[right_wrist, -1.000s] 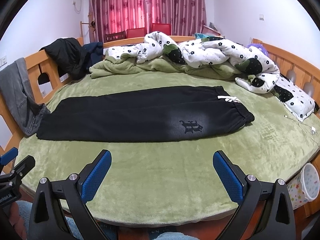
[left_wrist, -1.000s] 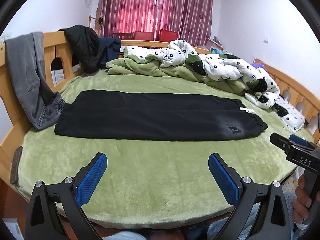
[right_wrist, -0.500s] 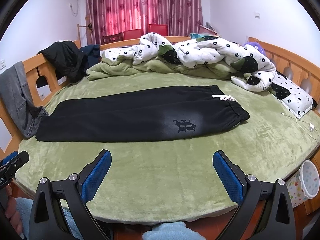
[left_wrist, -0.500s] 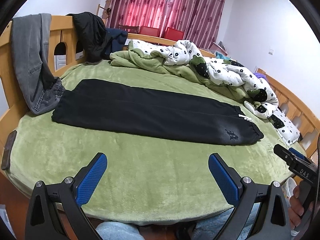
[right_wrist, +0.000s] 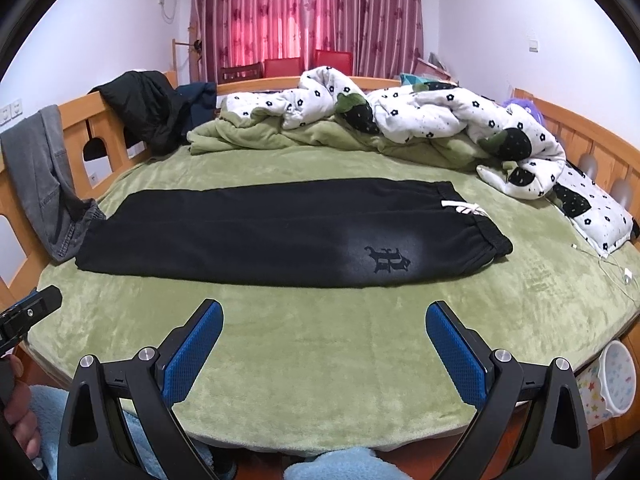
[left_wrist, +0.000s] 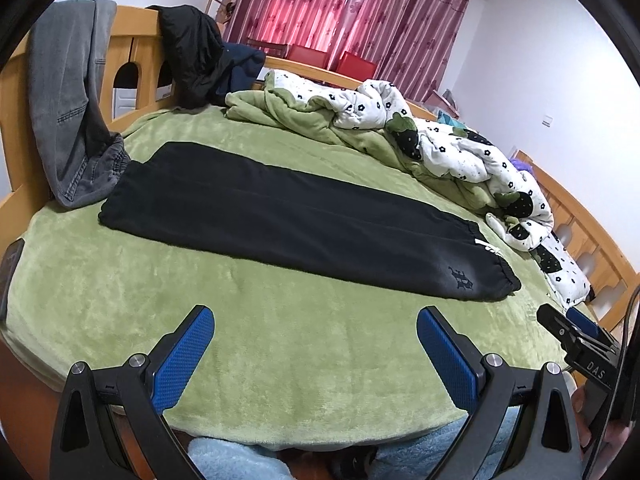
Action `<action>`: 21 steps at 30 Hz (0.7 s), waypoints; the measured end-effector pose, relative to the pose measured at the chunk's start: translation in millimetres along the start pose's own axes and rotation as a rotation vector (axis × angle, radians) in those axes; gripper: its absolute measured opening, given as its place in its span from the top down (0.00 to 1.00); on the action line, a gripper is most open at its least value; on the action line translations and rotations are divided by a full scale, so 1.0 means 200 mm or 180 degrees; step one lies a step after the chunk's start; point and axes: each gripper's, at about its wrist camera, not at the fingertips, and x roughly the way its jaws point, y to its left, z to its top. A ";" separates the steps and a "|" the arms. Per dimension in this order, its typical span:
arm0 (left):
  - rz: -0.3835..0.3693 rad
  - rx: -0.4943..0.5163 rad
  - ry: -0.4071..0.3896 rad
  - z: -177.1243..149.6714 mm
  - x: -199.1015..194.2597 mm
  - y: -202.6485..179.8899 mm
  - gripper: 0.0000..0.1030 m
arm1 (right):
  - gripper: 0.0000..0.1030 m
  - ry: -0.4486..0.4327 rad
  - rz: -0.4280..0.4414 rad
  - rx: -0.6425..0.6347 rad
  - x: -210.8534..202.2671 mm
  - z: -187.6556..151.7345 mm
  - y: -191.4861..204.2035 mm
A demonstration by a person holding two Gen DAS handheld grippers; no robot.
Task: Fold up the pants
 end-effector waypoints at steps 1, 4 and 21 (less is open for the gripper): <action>0.0003 -0.0015 -0.0006 0.01 0.00 0.01 0.01 | 0.03 0.0003 0.0009 -0.0008 0.00 0.00 0.01; -0.0024 -0.0095 0.0001 0.01 -0.01 0.03 0.01 | 0.03 -0.0018 0.0006 0.0028 0.00 0.00 0.00; -0.0239 -0.0019 -0.0119 0.24 0.04 0.04 0.01 | 0.03 -0.0042 0.0297 0.0136 0.06 0.11 -0.01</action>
